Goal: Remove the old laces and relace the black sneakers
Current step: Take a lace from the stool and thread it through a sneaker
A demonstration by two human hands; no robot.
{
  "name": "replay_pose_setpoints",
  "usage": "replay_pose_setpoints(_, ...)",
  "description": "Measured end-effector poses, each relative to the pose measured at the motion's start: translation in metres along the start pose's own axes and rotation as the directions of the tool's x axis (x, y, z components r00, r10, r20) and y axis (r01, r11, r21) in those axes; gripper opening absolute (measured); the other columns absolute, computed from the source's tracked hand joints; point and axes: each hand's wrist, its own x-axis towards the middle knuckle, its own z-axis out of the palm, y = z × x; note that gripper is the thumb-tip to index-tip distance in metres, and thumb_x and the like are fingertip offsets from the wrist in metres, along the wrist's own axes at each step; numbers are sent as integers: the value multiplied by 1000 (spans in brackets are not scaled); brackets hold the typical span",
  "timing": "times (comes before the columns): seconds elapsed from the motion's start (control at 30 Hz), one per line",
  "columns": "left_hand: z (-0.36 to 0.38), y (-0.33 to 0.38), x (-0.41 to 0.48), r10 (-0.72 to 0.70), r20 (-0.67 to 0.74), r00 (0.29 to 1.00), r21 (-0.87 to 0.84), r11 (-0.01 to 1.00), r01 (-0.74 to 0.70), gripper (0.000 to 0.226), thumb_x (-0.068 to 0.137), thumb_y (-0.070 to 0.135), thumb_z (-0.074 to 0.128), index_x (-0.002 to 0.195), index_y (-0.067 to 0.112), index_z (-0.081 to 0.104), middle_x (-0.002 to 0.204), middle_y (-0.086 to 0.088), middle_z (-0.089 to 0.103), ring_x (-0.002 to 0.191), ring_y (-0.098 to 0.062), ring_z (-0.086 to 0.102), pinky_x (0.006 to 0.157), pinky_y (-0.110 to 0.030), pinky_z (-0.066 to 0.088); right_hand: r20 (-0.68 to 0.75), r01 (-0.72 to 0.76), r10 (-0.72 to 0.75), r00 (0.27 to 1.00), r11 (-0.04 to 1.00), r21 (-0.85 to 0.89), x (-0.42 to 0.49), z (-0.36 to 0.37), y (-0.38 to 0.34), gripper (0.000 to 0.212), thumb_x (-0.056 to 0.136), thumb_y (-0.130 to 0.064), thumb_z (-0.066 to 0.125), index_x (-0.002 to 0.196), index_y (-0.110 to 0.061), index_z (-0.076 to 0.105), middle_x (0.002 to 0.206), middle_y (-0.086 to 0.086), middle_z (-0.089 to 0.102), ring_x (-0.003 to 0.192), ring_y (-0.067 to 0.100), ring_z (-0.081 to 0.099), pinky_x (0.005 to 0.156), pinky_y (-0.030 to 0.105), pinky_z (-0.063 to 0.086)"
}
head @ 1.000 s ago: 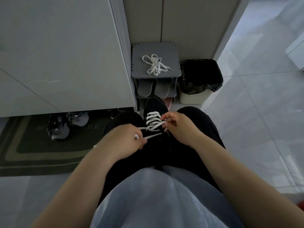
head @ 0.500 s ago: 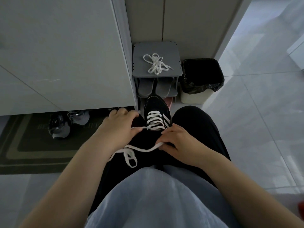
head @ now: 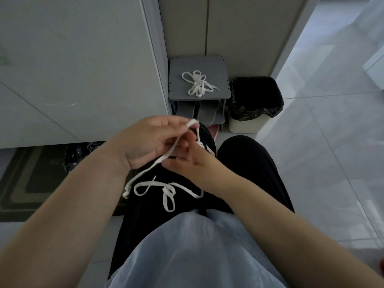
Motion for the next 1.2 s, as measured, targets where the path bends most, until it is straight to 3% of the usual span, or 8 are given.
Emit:
replay_pose_setpoints(0.1, -1, 13, -1, 111, -73, 991, -123, 985, -119, 40, 82, 11, 48, 121, 4, 56, 82, -1, 65, 71, -11, 61, 66, -23, 55, -68, -10, 23, 997, 983, 183, 7, -4, -9, 22, 92, -5, 54, 114, -8, 53, 86, 3, 61, 77, 11, 60, 85, 26, 50)
replay_pose_setpoints(0.3, -32, 9, 1, 94, -353, 931, -195, 966, -172, 28, 94, 0, 41, 111, 11, 60, 72, 3, 62, 58, -5, 54, 57, -15, 50, -205, -52, 4, 979, 972, -230, -7, -62, 3, 20, 94, -23, 52, 85, -32, 67, 96, 14, 67, 78, 19, 59, 83, 40, 51)
replay_pose_setpoints(0.47, -60, -18, 10, 3, -487, 873, -166, 982, -96, 28, 93, -5, 40, 102, 13, 60, 76, -2, 55, 51, -5, 47, 47, -14, 43, -294, -133, 27, 955, 929, -346, -31, -98, 18, 21, 94, -24, 52, 83, -33, 68, 65, -8, 57, 56, 1, 48, 62, 17, 40)
replay_pose_setpoints(0.73, -83, -62, 16, 71, -619, 782, 549, 751, 367, 34, 94, -2, 32, 111, 15, 56, 94, -8, 62, 78, -18, 50, 62, -28, 40, -170, -213, 142, 975, 817, -537, -33, -106, 24, 18, 94, -20, 52, 93, -18, 70, 67, -5, 54, 50, 0, 44, 50, 14, 36)
replay_pose_setpoints(0.83, -84, -68, 13, 39, -540, 841, 717, 545, 435, 41, 92, -1, 39, 127, 17, 50, 124, -13, 55, 109, -29, 49, 90, -39, 42, -180, -242, 171, 969, 811, -532, -33, -109, 23, 20, 94, -22, 52, 95, -12, 70, 63, -5, 53, 48, 1, 42, 50, 16, 36)
replay_pose_setpoints(0.93, -47, -50, 7, 161, -254, 954, 836, 532, 133, 45, 94, 19, 50, 138, 22, 39, 142, 1, 38, 133, -18, 32, 111, -34, 26, -46, -157, 155, 987, 842, -517, -28, -91, 9, 22, 93, -27, 54, 93, -12, 70, 51, -12, 51, 48, 1, 44, 54, 13, 35)
replay_pose_setpoints(1.07, 25, -22, 4, 161, 131, 978, 623, 754, -207, 40, 92, 46, 44, 128, 30, 44, 115, 13, 59, 103, 1, 57, 90, -21, 46, 107, 26, 38, 993, 841, -541, -9, -53, -12, 25, 91, -12, 54, 72, -26, 63, 54, -11, 53, 51, -1, 50, 55, 12, 38)
replay_pose_setpoints(1.2, 24, -15, 5, 159, 100, 982, 638, 747, -186, 42, 84, 53, 39, 108, 23, 55, 81, 9, 65, 79, -6, 62, 76, -30, 49, 96, 13, 30, 995, 910, -415, -4, -51, -19, 28, 91, -5, 52, 72, -23, 61, 60, -12, 61, 53, -3, 51, 56, 10, 40)
